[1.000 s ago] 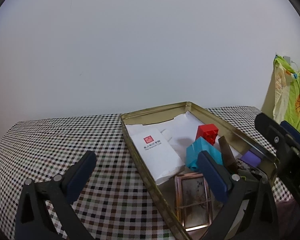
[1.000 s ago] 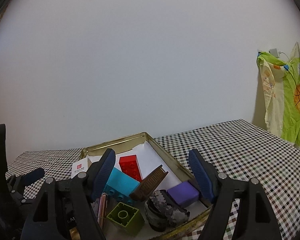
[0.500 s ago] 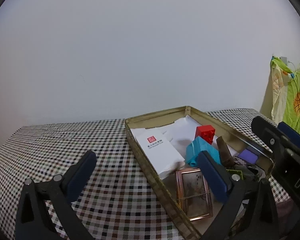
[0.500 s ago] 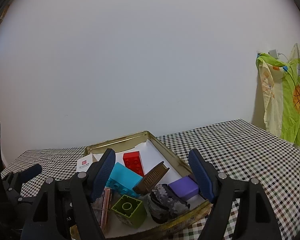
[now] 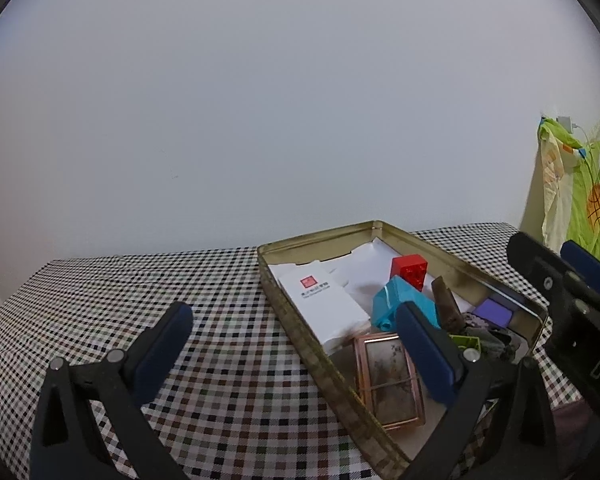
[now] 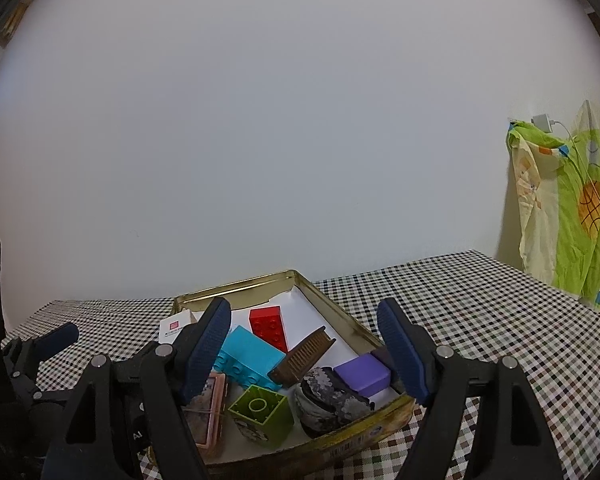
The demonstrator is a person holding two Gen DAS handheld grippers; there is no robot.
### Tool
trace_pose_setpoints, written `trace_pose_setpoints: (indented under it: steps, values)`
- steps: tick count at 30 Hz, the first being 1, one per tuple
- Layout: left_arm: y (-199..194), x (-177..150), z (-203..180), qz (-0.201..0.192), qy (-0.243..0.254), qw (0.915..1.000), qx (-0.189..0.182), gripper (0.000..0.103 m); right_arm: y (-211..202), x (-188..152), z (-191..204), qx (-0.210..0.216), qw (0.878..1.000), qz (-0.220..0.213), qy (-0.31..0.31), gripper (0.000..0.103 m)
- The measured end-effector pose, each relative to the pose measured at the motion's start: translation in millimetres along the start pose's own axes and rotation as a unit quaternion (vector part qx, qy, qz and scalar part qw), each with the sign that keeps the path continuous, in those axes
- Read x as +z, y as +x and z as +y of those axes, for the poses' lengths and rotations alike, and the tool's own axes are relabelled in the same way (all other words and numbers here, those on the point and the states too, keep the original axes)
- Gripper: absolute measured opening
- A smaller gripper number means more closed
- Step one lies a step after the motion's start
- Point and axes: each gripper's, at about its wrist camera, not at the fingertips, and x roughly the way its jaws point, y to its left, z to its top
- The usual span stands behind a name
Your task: Organize rigid objects
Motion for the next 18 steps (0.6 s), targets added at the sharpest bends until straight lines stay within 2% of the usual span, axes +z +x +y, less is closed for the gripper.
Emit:
trace_pose_setpoints:
  steps: [18]
  values:
    - [9,-1,1,0.005,0.0,1.0,0.006,0.103,2,4,-3,0.002,1.0,-0.009,0.0,0.078]
